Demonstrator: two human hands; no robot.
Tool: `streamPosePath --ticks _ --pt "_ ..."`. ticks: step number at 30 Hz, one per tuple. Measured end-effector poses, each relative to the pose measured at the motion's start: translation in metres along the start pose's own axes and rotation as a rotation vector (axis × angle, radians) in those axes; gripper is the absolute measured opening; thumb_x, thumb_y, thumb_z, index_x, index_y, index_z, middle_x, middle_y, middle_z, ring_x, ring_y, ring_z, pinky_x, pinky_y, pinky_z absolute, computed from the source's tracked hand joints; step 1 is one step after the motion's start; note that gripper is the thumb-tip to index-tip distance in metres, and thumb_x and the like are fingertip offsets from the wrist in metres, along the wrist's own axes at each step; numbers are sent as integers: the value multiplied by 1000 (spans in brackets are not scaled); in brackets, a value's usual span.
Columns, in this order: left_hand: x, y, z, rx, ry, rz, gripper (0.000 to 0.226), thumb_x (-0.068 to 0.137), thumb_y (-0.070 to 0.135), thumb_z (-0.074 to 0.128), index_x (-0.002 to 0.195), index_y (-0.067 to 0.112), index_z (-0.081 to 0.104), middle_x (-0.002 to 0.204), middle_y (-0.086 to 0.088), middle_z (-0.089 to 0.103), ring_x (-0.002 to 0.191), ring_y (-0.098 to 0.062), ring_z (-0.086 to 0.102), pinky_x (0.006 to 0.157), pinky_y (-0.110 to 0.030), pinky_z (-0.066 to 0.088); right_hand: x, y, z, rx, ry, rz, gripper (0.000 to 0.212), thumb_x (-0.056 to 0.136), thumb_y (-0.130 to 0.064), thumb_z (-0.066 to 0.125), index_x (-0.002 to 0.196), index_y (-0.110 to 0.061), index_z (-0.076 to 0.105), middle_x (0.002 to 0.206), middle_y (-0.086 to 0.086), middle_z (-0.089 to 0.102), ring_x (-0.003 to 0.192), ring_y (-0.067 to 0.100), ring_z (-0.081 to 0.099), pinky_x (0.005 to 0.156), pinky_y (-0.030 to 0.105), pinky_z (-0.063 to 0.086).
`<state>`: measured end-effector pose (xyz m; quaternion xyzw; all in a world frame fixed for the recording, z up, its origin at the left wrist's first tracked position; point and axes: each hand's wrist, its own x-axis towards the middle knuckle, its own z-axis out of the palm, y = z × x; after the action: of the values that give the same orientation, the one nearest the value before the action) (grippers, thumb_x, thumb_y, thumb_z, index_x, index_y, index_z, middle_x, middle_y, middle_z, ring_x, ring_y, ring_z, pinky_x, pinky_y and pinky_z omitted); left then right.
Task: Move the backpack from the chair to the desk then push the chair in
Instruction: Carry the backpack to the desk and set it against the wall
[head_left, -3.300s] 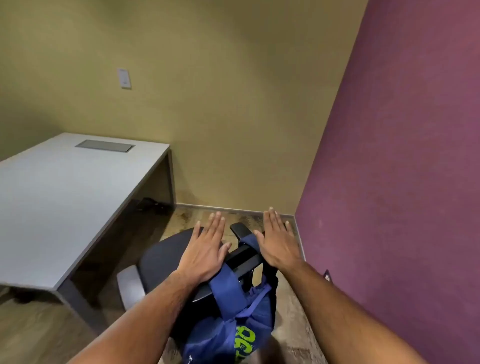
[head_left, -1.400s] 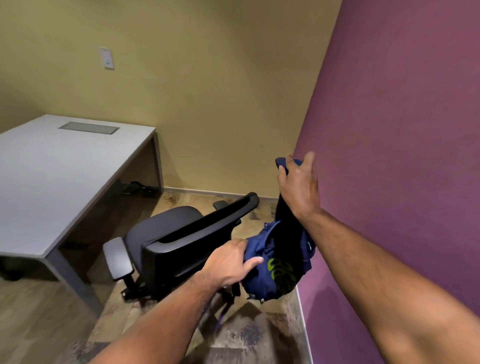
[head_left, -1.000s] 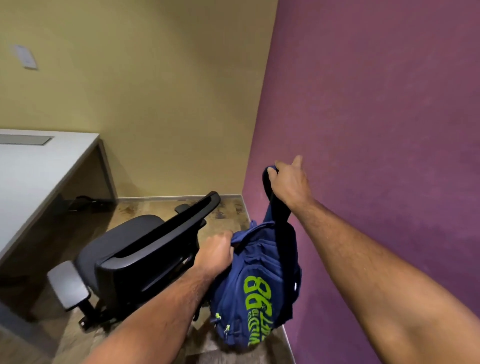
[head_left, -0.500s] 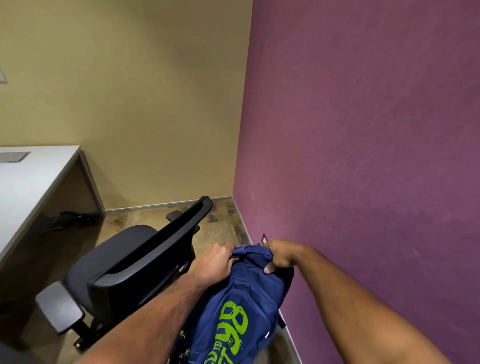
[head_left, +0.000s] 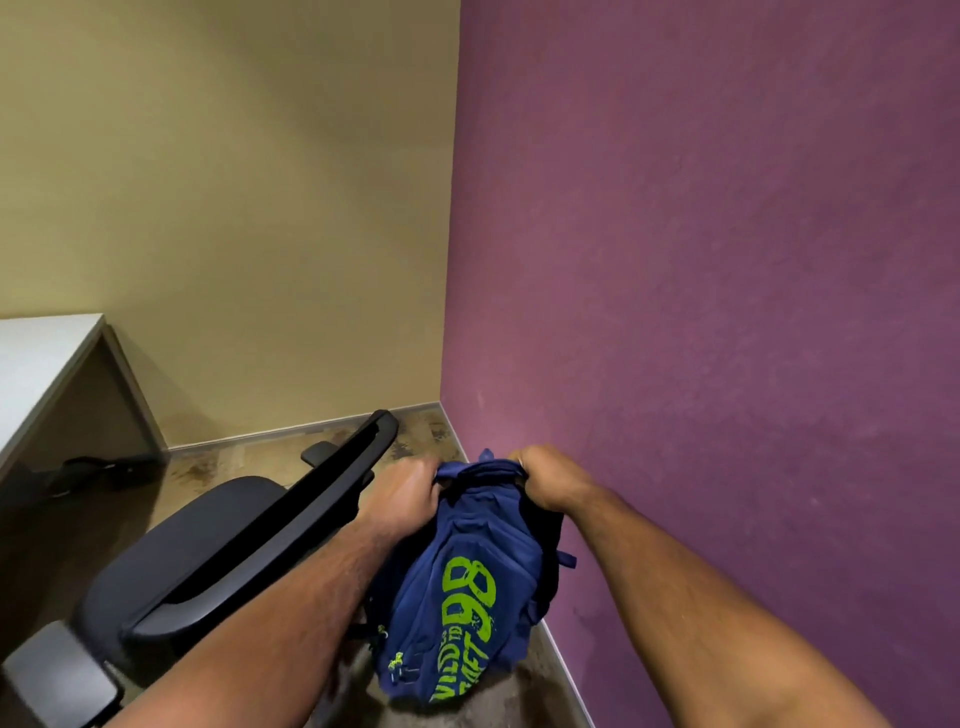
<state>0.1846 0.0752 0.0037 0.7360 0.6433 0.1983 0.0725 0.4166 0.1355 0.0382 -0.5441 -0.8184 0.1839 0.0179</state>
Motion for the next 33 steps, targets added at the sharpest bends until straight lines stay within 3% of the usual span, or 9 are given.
streamPosePath --ticks 4,10,14,17,22,33 --pt "41 1 6 -11 18 11 15 91 22 51 102 18 62 95 -14 72 88 -40 67 70 -46 53 30 22 -6 -14 95 0 19 87 -11 53 94 -23 66 94 4 72 85 32 65 76 44 58" --pt "115 -5 17 -52 76 11 15 89 25 53 99 21 64 92 -10 73 87 -39 66 67 -46 52 89 59 -21 -25 290 -98 23 88 -10 53 103 -25 64 102 0 68 89 29 63 70 39 50" --pt "166 -10 21 -6 130 -8 12 91 23 60 100 20 68 89 -11 73 86 -39 66 61 -39 41 145 81 -34 -44 365 -160 20 87 -6 54 96 -22 62 95 -2 66 85 26 61 61 36 41" --pt "200 -18 21 -17 132 -66 14 90 26 56 100 25 65 89 -7 74 85 -38 67 64 -41 50 186 89 -46 -43 399 -234 14 89 -9 56 93 -23 59 91 -1 65 80 26 60 61 37 43" --pt "248 -35 13 -30 196 -113 11 88 19 53 95 20 62 91 -7 71 83 -36 64 63 -43 49 246 83 -76 -33 444 -358 18 88 0 49 91 -16 58 88 4 61 77 27 56 61 40 44" --pt "355 -117 -4 43 305 -255 23 88 12 51 105 18 65 97 -7 70 84 -35 65 65 -40 46 406 49 -100 -54 530 -471 27 85 5 50 96 -17 61 90 3 64 82 28 57 61 40 46"
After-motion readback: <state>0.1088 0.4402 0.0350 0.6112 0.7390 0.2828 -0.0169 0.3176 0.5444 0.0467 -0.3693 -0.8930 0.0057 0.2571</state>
